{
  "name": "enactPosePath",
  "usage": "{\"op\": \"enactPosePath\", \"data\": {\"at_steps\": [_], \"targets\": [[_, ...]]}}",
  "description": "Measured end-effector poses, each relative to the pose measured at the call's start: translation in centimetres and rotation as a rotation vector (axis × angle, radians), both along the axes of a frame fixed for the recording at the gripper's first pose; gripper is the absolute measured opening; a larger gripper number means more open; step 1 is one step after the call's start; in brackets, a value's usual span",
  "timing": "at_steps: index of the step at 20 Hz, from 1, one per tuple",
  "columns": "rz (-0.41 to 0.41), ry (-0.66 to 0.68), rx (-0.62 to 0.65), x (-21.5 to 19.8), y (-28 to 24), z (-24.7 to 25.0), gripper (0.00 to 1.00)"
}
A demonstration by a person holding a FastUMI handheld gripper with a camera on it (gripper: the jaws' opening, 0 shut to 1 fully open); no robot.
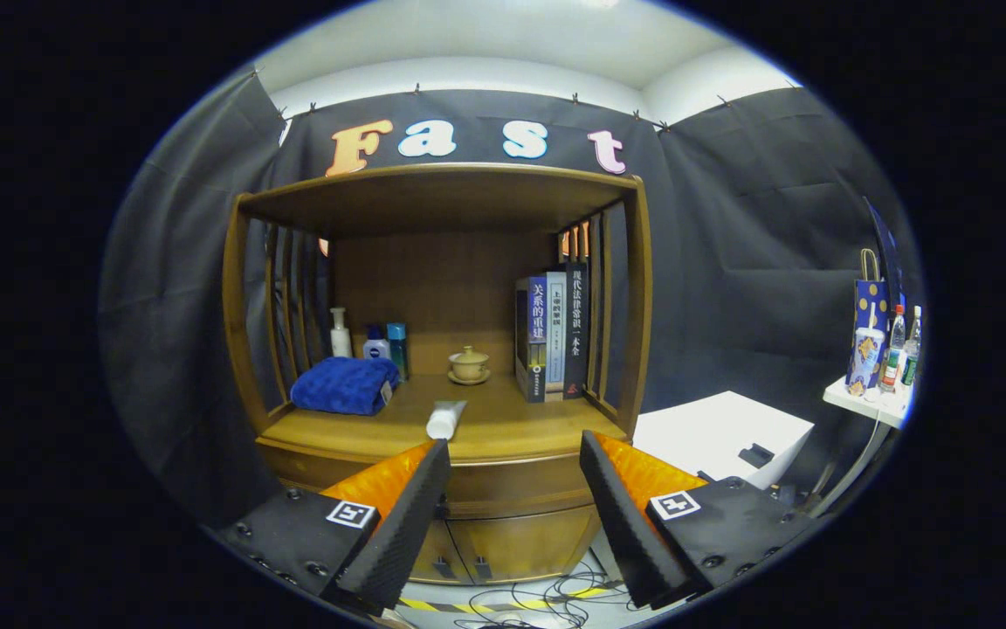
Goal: Pull open the drawer, take out the items inside it, and place them on the countertop above the cabinet.
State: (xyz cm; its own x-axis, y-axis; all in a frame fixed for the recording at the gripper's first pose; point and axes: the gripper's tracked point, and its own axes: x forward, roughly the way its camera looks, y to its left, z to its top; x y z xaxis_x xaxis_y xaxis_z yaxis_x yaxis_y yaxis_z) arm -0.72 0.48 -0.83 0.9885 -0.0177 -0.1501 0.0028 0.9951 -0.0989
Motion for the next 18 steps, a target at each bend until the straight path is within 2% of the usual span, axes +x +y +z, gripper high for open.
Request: {"op": "enactPosePath", "data": {"at_steps": [8, 18], "targets": [[0.02, -0.028, 0.021, -0.2, 1.1, 1.8, 0.98], [0.025, -0.015, 0.045, -0.3, 1.7, 1.2, 0.98]]}}
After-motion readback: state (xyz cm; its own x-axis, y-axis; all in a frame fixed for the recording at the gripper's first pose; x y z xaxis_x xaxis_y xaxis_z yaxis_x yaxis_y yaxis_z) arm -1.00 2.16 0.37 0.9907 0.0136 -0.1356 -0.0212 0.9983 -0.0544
